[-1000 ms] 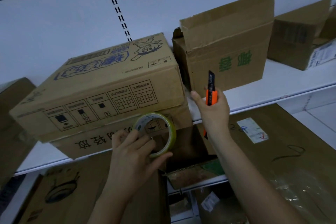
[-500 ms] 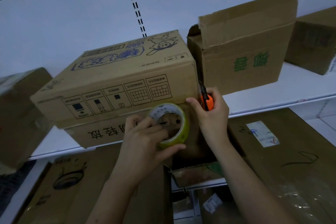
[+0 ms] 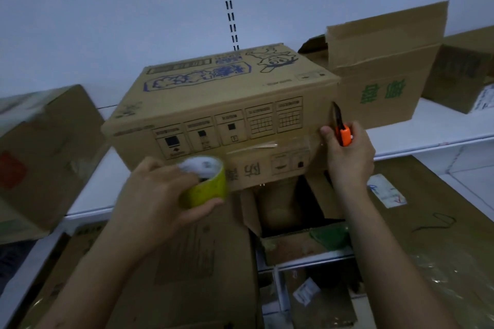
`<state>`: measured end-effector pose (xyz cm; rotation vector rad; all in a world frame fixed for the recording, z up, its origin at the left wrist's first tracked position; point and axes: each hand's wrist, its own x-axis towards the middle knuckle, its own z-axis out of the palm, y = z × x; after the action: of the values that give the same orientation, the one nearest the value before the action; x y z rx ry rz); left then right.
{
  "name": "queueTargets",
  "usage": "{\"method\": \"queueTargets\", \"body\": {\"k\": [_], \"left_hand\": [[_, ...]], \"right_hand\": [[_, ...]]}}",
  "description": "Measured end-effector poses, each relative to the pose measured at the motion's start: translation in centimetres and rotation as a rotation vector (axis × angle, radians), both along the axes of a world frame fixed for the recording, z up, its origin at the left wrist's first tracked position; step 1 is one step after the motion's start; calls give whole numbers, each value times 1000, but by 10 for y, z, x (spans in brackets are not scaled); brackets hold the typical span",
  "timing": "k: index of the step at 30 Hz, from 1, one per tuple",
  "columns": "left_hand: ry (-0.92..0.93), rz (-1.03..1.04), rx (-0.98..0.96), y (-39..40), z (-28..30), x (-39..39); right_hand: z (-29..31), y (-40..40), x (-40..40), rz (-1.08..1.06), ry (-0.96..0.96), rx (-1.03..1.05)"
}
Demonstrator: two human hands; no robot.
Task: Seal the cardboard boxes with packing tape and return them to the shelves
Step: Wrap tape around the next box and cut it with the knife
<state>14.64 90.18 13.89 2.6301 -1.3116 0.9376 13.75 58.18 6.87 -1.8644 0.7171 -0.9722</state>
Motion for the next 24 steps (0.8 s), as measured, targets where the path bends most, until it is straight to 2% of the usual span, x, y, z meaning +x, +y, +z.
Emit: {"method": "queueTargets", "body": {"k": [5, 9, 13, 20, 24], "left_hand": [[-40, 91, 3, 81, 5, 11], [-147, 92, -18, 94, 1, 13], [-70, 22, 43, 119, -11, 17], [-79, -21, 23, 128, -15, 35], [-84, -22, 49, 127, -16, 39]], "right_hand": [[9, 17, -4, -67, 47, 16], [14, 40, -3, -137, 67, 7], [19, 58, -5, -204, 74, 44], [29, 93, 1, -287, 42, 211], [31, 118, 8, -325, -28, 193]]}}
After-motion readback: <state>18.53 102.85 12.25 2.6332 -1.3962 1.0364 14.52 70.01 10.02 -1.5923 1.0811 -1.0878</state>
